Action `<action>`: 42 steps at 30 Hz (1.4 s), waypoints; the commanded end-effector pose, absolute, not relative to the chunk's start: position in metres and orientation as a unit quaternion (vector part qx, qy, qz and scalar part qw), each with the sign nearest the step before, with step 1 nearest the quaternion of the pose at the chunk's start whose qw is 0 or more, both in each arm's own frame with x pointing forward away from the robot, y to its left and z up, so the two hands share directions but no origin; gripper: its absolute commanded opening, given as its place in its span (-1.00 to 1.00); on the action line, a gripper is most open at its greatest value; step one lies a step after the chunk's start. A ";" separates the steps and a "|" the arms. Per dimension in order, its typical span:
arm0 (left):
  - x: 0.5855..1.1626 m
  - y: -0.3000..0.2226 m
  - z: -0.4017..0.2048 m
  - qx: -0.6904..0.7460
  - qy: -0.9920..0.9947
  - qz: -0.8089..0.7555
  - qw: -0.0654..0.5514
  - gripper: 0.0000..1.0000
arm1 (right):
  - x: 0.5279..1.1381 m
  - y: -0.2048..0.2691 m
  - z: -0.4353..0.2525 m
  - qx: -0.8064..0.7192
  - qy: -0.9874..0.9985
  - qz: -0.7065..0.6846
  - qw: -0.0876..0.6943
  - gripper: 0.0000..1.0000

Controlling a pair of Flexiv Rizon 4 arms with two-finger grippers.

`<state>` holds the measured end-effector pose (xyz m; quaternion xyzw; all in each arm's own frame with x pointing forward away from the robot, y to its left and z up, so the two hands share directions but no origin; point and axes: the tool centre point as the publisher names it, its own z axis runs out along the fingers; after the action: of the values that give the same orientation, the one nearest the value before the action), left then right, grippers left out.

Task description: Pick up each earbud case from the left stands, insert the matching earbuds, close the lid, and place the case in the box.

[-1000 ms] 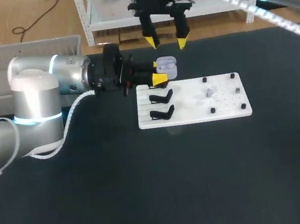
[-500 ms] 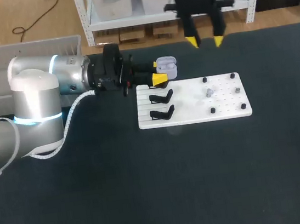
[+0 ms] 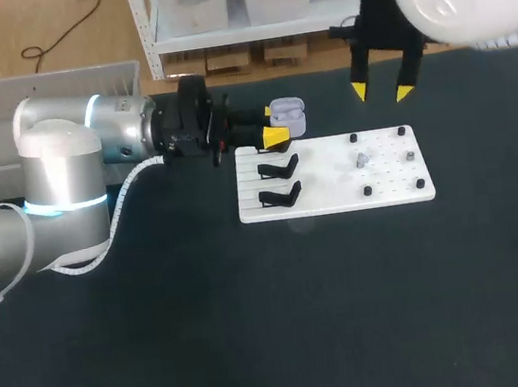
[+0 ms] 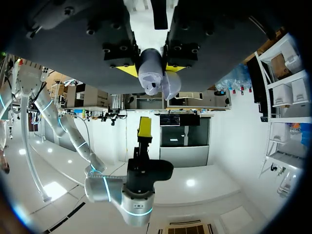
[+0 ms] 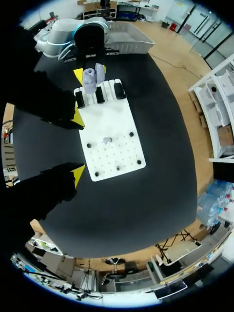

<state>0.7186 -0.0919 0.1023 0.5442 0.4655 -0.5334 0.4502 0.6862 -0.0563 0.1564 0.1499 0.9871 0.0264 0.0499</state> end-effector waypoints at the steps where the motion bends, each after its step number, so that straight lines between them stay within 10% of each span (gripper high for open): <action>1: 0.719 -0.092 0.102 0.545 0.466 -0.533 0.450 -1.00 | 0.686 -0.064 0.131 0.132 0.971 0.175 0.096 -0.11; 4: 0.719 -0.092 0.102 0.545 0.466 -0.533 0.450 -1.00 | 0.690 -0.068 0.118 0.140 0.973 0.158 0.090 0.04; 7: 0.719 -0.092 0.102 0.545 0.466 -0.533 0.450 -1.00 | 0.693 -0.072 0.118 0.156 0.971 0.160 0.086 1.00; 42: 0.719 -0.092 0.102 0.545 0.466 -0.533 0.450 -1.00 | 0.741 -0.074 0.078 0.117 0.977 0.167 0.064 1.00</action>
<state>0.7186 -0.0919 0.1023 0.5442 0.4655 -0.5334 0.4502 0.7352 -0.0783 0.0799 0.1211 0.9749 0.1673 0.0835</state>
